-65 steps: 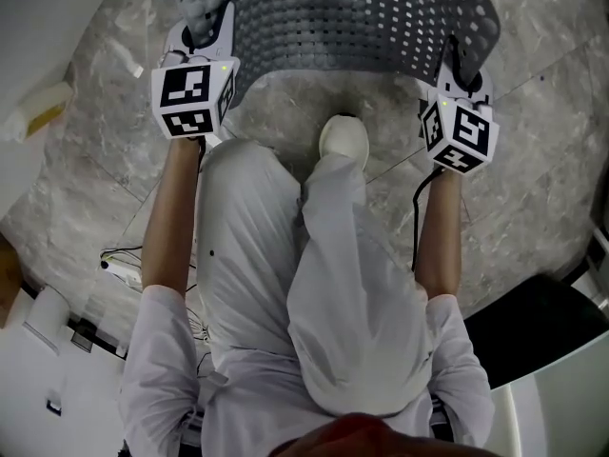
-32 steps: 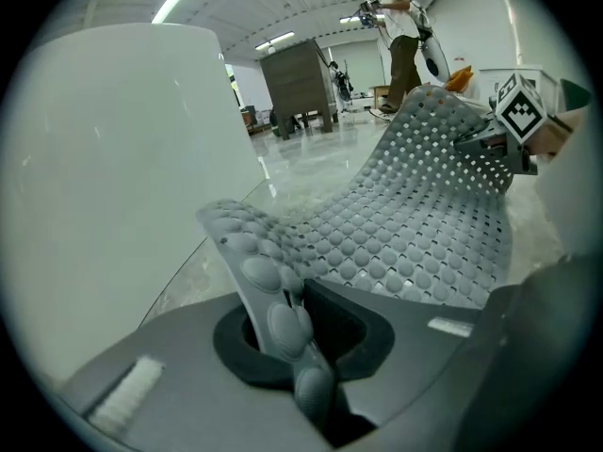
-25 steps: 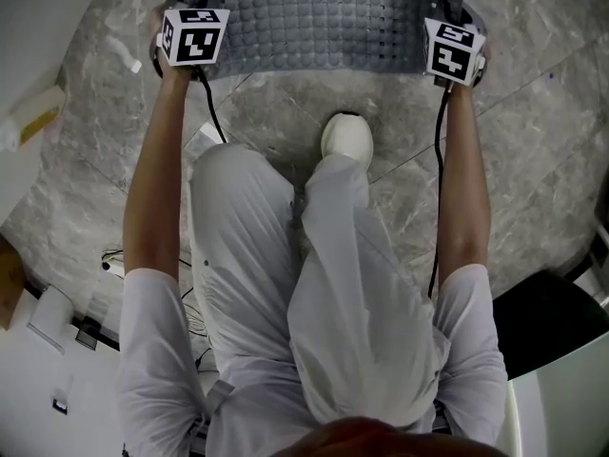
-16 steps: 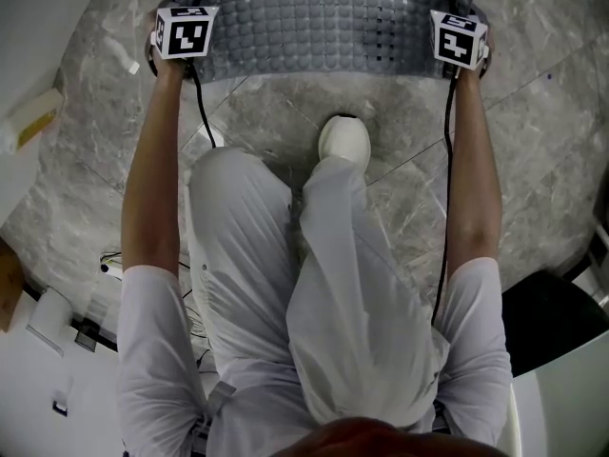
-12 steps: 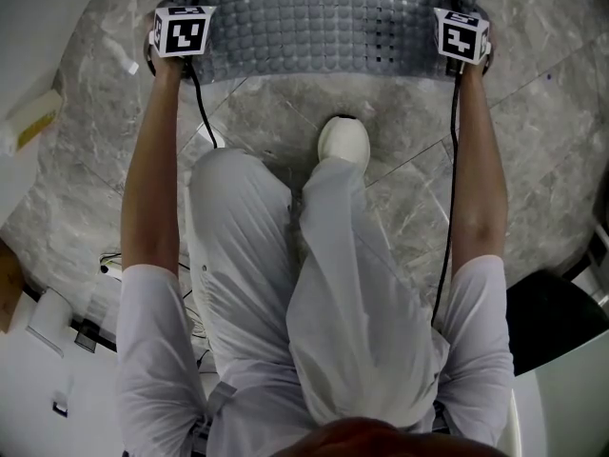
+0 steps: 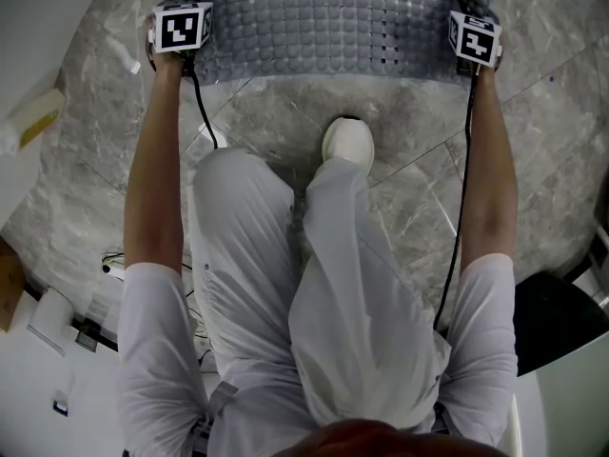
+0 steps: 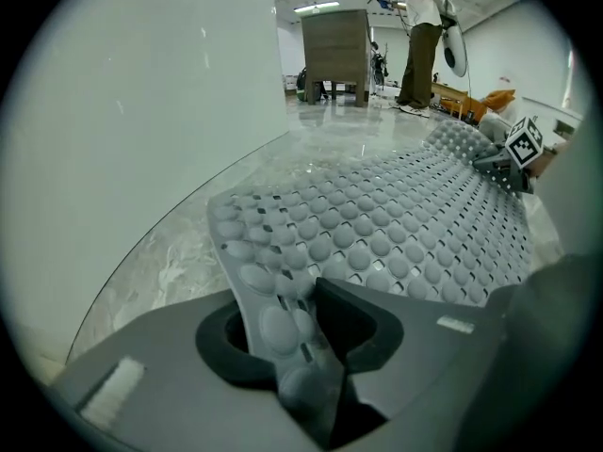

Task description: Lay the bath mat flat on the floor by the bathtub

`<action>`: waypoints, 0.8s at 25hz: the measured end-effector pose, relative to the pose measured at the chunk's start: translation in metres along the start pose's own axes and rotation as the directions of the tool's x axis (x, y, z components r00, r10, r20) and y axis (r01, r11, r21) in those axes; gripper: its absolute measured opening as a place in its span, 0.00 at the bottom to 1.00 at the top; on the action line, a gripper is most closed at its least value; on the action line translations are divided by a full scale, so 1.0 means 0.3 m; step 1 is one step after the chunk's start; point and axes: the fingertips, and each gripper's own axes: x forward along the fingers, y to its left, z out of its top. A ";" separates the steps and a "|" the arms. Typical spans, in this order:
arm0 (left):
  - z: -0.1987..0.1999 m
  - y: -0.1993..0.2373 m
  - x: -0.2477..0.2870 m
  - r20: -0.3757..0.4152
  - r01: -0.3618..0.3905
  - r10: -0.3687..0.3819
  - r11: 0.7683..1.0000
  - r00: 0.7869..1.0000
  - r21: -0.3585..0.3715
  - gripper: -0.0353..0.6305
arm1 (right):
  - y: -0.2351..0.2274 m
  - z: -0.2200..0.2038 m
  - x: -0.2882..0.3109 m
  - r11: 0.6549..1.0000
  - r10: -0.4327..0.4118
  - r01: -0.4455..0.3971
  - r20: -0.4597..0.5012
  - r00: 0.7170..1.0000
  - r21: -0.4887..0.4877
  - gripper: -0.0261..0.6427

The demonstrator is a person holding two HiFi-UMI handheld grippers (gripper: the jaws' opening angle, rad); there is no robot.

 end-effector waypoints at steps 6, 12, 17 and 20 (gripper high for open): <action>0.000 0.028 -0.005 0.014 -0.027 0.027 0.999 1.000 -0.019 0.30 | -0.051 -0.037 -0.006 0.997 -0.008 0.007 0.008 1.000 0.081 0.31; -0.004 0.054 -0.005 0.039 -0.039 0.040 0.999 0.998 -0.031 0.39 | -0.069 -0.062 -0.015 0.991 0.009 -0.008 -0.004 1.000 0.137 0.36; -0.008 0.073 -0.004 0.056 -0.029 0.032 0.998 0.998 -0.053 0.47 | -0.075 -0.068 -0.023 0.988 0.017 -0.015 -0.010 1.000 0.154 0.39; -0.002 0.087 -0.022 0.055 -0.052 0.055 0.998 0.997 -0.043 0.50 | -0.079 -0.072 -0.032 0.984 0.011 -0.009 -0.011 1.000 0.178 0.39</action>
